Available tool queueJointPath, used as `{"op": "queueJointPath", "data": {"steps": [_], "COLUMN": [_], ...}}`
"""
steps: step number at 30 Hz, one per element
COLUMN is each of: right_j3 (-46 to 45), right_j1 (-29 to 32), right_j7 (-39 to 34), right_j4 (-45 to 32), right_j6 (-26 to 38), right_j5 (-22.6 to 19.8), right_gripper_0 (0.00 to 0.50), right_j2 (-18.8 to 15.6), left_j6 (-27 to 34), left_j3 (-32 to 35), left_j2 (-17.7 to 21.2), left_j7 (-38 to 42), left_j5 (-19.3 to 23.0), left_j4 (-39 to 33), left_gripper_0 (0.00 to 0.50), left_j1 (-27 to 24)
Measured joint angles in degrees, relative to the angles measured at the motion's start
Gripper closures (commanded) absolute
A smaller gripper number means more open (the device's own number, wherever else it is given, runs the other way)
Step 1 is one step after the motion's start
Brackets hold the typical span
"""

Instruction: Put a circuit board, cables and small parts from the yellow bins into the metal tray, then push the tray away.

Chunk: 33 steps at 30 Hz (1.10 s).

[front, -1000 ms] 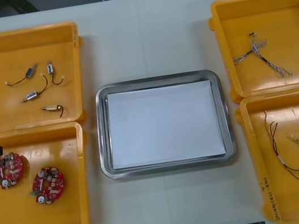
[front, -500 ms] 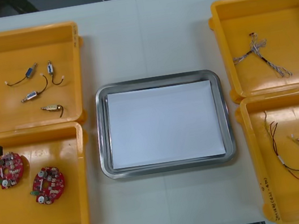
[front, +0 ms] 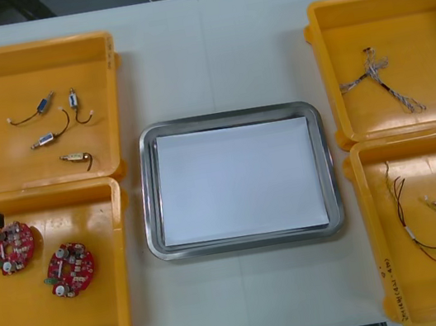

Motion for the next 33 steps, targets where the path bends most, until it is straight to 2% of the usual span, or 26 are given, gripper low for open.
{"op": "queueJointPath", "data": {"steps": [13, 24, 30, 33], "right_j3": [0.0, -0.9, -2.7, -3.8], "right_j1": [0.4, 6.3, 10.5, 12.6], "right_j7": [0.0, 1.1, 11.7, 13.2], "right_j4": [-0.1, -2.3, -3.0, -3.0], "right_j6": [0.0, 0.0, -0.5, -3.7], "right_j5": [0.7, -0.4, -1.3, -2.0], "right_gripper_0": [0.000, 0.000, 0.000, 0.000], "right_j2": [0.0, 0.0, 0.0, 0.0], "left_j6": [-0.3, -6.6, -10.9, -12.2], "left_j3": [0.0, 0.0, 0.0, 0.0], "left_j2": [0.3, 0.4, 0.4, 0.4], "left_j7": [0.0, 0.0, 0.0, 0.0], "left_j5": [0.5, 0.6, 0.6, 0.6], "left_j4": [1.5, 3.7, 4.1, 5.1], "left_gripper_0": [0.000, 0.000, 0.000, 0.000], "left_j1": [0.8, 2.2, 5.6, 6.6]}}
